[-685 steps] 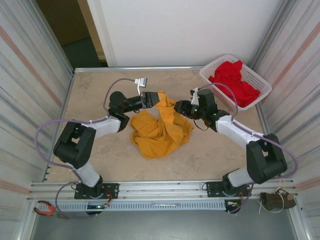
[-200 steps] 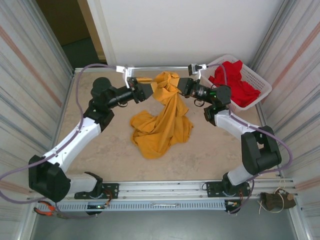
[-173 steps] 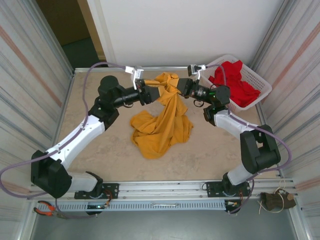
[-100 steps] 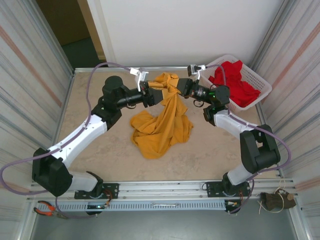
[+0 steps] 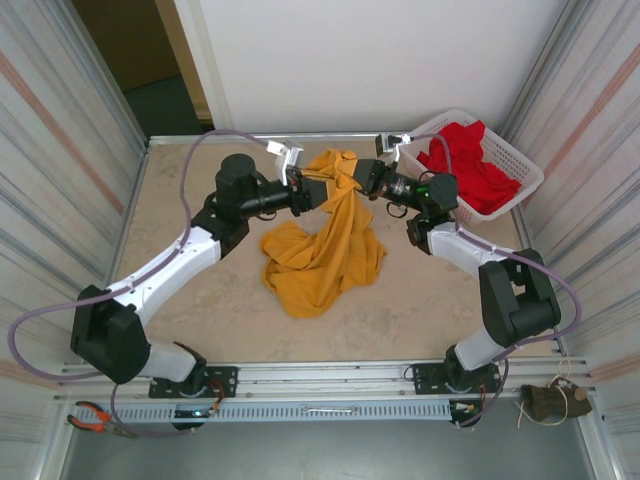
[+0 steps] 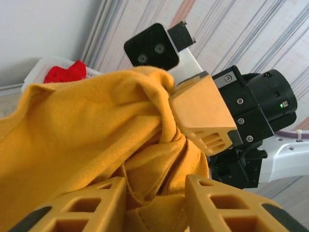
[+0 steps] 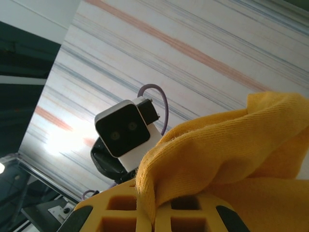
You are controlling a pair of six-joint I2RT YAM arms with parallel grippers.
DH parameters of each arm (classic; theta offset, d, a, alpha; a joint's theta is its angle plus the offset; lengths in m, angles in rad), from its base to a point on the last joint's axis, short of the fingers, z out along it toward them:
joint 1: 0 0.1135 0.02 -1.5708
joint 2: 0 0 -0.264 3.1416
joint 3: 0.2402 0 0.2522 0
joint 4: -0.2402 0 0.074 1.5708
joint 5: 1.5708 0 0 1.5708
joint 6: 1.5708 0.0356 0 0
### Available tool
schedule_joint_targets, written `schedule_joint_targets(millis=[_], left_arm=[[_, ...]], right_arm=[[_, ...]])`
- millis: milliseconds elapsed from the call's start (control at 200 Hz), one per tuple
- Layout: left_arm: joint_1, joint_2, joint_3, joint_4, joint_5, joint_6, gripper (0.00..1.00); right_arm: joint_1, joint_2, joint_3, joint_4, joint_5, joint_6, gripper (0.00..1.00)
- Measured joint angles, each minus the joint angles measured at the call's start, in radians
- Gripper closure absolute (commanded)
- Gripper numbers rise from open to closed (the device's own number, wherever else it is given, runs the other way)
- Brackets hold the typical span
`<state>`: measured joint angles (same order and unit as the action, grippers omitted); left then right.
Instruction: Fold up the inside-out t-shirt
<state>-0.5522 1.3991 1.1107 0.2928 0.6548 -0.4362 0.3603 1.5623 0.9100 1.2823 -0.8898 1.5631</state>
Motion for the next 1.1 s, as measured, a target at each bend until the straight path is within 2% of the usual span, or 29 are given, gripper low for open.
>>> schedule_joint_targets(millis=[45, 125, 195, 240, 296, 381, 526, 631, 751, 887, 1097], left_arm=[[0.0, 0.007, 0.0, 0.0, 0.01, -0.006, 1.0], [0.0, 0.015, 0.0, 0.003, 0.025, -0.011, 1.0], [0.0, 0.014, 0.0, 0.011, 0.028, -0.017, 1.0], [0.0, 0.014, 0.001, 0.019, 0.029, -0.019, 1.0], [0.0, 0.013, 0.006, 0.021, 0.029, -0.025, 1.0], [0.0, 0.013, 0.029, 0.024, 0.033, -0.033, 1.0], [0.0, 0.009, 0.094, 0.029, 0.048, -0.039, 1.0], [0.0, 0.005, 0.126, 0.042, 0.059, -0.039, 1.0], [0.0, 0.003, 0.188, -0.051, 0.047, 0.022, 1.0], [-0.002, 0.003, 0.217, -0.083, 0.048, 0.049, 1.0], [-0.011, 0.003, 0.217, -0.099, 0.051, 0.056, 1.0]], right_arm=[[0.0, 0.0, -0.002, -0.006, 0.003, 0.0, 1.0], [-0.002, -0.005, -0.004, -0.025, 0.004, -0.004, 0.99], [-0.008, -0.016, -0.009, -0.06, 0.01, -0.012, 0.68], [-0.017, -0.034, -0.018, -0.104, 0.016, -0.031, 0.52], [-0.039, -0.071, -0.034, -0.2, 0.029, -0.085, 0.42], [-0.074, -0.152, -0.039, -0.44, 0.069, -0.214, 0.34], [-0.101, -0.326, -0.014, -0.904, 0.192, -0.484, 0.33], [-0.105, -0.4, 0.023, -1.088, 0.242, -0.595, 0.33], [-0.105, -0.449, 0.12, -1.341, 0.307, -0.734, 0.33], [-0.105, -0.485, 0.222, -1.471, 0.336, -0.829, 0.32], [-0.055, -0.461, 0.307, -1.537, 0.337, -0.921, 0.32]])
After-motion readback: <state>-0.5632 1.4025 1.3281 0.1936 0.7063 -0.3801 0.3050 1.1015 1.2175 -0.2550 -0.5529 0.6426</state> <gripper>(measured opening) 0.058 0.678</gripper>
